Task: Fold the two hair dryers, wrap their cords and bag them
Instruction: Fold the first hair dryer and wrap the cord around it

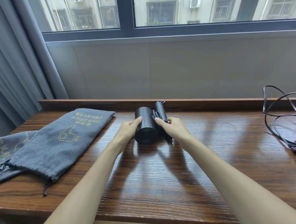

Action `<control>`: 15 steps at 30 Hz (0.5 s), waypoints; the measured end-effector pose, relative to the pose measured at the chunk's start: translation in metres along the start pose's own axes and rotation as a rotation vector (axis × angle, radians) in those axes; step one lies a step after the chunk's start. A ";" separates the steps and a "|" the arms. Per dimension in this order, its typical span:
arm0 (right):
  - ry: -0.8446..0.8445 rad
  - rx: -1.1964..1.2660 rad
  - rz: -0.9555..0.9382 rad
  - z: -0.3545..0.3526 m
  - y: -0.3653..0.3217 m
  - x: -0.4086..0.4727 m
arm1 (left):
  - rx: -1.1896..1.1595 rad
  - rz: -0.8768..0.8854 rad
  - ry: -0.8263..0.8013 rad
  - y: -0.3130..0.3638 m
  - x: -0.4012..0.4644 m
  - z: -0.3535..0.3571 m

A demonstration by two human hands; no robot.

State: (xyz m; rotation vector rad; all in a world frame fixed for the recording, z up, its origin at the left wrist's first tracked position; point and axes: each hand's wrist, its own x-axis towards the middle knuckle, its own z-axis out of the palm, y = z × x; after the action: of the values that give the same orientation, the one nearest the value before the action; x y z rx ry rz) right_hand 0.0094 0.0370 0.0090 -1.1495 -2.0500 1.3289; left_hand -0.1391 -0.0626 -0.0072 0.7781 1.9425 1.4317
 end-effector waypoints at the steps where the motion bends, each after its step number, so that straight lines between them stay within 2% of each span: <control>1: 0.005 -0.015 -0.009 -0.002 0.000 -0.002 | 0.013 0.004 0.016 0.002 -0.003 0.000; 8: -0.010 -0.019 -0.059 -0.007 -0.001 -0.012 | 0.050 0.014 0.078 0.015 -0.013 -0.001; 15: 0.018 0.008 -0.060 -0.013 0.009 -0.014 | 0.210 0.049 0.045 0.019 -0.034 -0.018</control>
State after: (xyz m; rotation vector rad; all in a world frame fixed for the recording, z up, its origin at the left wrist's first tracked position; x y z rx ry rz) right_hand 0.0304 0.0341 0.0074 -1.0838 -2.0481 1.2926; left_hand -0.1287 -0.0941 0.0199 0.8994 2.1471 1.2965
